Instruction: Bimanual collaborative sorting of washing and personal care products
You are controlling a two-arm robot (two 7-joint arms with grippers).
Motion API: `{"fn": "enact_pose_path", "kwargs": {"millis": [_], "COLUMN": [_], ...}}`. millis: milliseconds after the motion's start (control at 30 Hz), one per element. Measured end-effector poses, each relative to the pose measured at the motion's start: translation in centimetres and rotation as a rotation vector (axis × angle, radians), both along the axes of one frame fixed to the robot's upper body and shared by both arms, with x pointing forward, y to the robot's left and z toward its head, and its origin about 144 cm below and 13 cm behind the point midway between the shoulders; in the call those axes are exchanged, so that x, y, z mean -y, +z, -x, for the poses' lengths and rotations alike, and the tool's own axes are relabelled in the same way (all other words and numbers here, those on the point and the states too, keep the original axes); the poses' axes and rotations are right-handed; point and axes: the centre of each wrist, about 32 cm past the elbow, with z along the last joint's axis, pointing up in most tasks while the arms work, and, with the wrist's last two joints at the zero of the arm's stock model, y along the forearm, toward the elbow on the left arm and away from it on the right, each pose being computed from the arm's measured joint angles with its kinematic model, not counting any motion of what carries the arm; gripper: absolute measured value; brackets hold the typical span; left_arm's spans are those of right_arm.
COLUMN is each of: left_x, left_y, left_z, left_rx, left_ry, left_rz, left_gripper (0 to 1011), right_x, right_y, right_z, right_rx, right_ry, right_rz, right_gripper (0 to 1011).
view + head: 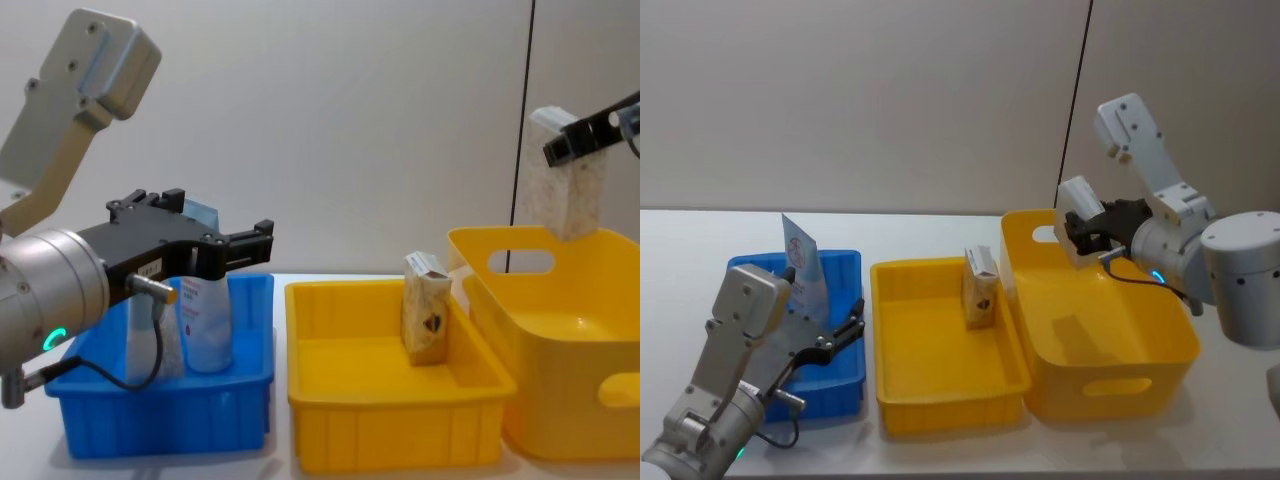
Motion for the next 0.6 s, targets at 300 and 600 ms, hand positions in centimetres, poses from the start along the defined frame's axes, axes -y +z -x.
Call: {"fn": "enact_pose_path", "kwargs": {"millis": [300,600], "left_x": [0.0,0.0], "left_y": [0.0,0.0], "left_z": [0.0,0.0], "left_rx": [0.0,0.0], "left_ry": [0.0,0.0], "left_rz": [0.0,0.0], "left_gripper": [1002,1001], "right_x": [0.5,0.6], "right_y": [-0.3,-0.5], "right_z": [-1.4,-2.3], "right_rx": [-0.025,-0.045], "right_ry": [0.017,0.025], "right_rz": [-0.004,-0.005], "right_gripper": [355,353]}}
